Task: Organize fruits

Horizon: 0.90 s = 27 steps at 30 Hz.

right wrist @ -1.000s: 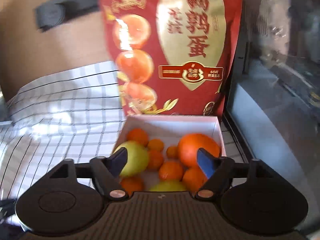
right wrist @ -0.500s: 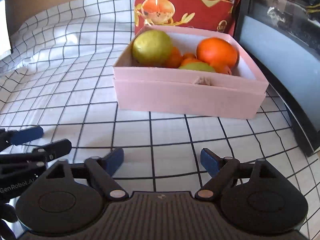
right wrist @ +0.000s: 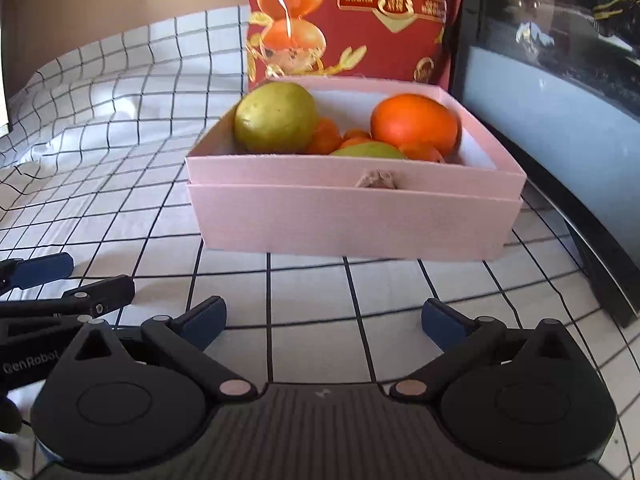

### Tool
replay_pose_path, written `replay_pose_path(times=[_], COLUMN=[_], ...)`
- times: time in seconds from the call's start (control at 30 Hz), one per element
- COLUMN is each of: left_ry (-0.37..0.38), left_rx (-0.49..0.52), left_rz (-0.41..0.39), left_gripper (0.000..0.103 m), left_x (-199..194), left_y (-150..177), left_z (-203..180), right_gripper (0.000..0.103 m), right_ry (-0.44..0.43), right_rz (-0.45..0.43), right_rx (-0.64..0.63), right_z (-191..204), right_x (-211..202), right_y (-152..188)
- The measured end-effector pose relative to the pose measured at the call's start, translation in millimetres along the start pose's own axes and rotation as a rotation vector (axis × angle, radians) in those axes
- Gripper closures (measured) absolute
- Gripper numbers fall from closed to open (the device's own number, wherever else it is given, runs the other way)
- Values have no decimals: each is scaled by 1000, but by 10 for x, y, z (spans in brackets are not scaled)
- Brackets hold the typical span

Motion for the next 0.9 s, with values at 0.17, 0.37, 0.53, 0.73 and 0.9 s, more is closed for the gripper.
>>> replay_pose_path(times=[0.17, 0.37, 0.53, 0.73, 0.9], left_ry=[0, 2, 3, 3, 2], left_rx=[0, -2, -1, -1, -1], left_rz=[0, 0, -1, -1, -1], left_gripper=[31, 31, 31, 31, 31], left_x=[0, -1, -2, -3, -3], left_y=[0, -1, 1, 2, 2], left_z=[3, 3, 4, 1, 2], right_gripper=[0, 0, 0, 0, 0], right_ry=[-1, -1, -1, -1, -1], right_rz=[0, 0, 0, 0, 0], right_rx=[3, 2, 2, 2, 2], right_z=[-3, -2, -1, -1, -3], right_x=[5, 2, 2, 2, 5], right_y=[-21, -18, -18, -17, -19])
Point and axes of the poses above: each gripper's, at about its wrist camera, not at the fingertips, and x roughly the way its jaws point, z to its left, y to its underside, the point moved 2 cm from there along x, roughly the way its jaws point, and after that the axes turned 10 degrees about x, right-handed, at the moved point
